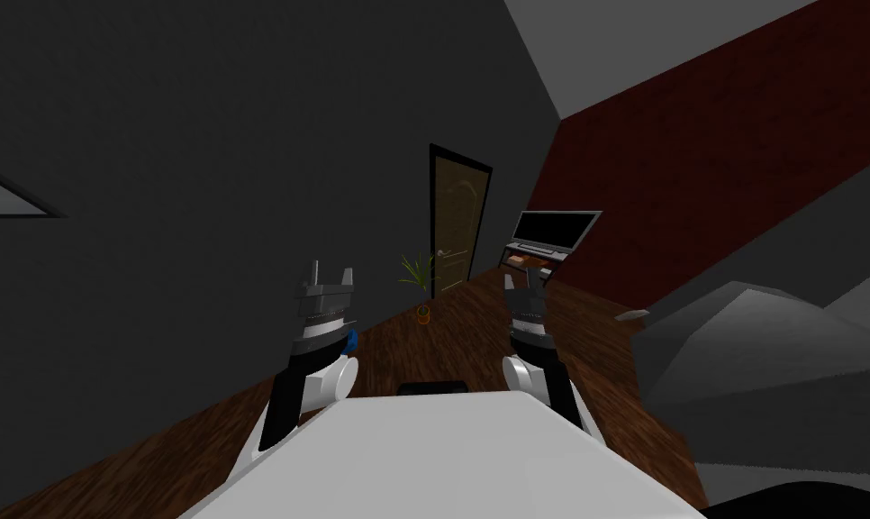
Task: Pull the door open
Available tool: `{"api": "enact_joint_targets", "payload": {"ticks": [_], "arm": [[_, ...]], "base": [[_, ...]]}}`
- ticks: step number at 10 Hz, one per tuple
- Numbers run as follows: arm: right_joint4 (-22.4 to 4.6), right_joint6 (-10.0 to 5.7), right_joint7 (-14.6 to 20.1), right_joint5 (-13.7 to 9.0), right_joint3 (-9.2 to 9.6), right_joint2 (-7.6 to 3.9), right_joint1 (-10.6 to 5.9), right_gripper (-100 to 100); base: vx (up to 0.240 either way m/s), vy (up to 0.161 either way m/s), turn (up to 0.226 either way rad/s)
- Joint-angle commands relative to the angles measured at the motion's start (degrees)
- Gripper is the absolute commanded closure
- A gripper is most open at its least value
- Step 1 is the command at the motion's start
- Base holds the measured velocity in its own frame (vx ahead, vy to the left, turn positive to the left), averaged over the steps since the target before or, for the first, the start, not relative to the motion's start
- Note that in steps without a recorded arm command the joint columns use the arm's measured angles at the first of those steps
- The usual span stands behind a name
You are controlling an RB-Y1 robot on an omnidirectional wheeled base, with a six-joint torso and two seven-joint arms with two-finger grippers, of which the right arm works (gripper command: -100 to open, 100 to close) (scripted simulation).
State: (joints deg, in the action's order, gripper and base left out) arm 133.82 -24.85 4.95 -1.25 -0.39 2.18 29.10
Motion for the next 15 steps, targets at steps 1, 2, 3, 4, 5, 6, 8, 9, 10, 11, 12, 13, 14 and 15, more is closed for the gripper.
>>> {"api": "enact_joint_targets", "payload": {"ticks": [1,2,3,4,5,6,8,9,10,11,12,13,14,15], "arm": [[-1.6,-0.22,-0.2,-0.4,0.05,-0.63,-0.70,-100],[-2.9,-0.40,-0.4,-0.7,0.09,-1.06,-1.25,-100],[-3.5,-0.49,-0.5,-0.9,0.11,-1.29,-1.54,-100],[-4.8,-0.67,-0.7,-1.2,0.16,-1.74,-2.12,-100],[-5.7,-0.79,-0.9,-1.4,0.18,-2.00,-2.50,-100],[-6.6,-0.93,-1.0,-1.6,0.21,-2.28,-2.92,-100],[-9.5,-1.32,-1.4,-2.3,0.31,-3.11,-4.17,-100],[-10.6,-1.48,-1.6,-2.6,0.34,-3.41,-4.65,-100],[-11.8,-1.64,-1.8,-2.9,0.38,-3.71,-5.17,-100],[-13.0,-1.81,-2.0,-3.2,0.42,-4.01,-5.70,-100],[-14.1,-1.98,-2.1,-3.5,0.46,-4.31,-6.22,-100],[-15.3,-2.14,-2.3,-3.8,0.50,-4.61,-6.75,-100],[-16.6,-2.32,-2.5,-4.1,0.54,-4.91,-7.31,-100],[-18.0,-2.51,-2.7,-4.4,0.58,-5.22,-7.92,-100]], "base": [[0.056,-0.027,0.071],[0.091,-0.042,0.140],[0.079,-0.037,0.071],[0.085,-0.042,0.071],[0.090,-0.044,0.075],[0.076,-0.038,0.073],[0.086,-0.041,0.093],[0.109,-0.061,0.108],[0.081,-0.056,0.090],[0.074,-0.057,0.089],[0.086,-0.050,0.100],[0.089,-0.041,0.087],[0.083,-0.047,0.098],[0.085,-0.060,0.108]]}}
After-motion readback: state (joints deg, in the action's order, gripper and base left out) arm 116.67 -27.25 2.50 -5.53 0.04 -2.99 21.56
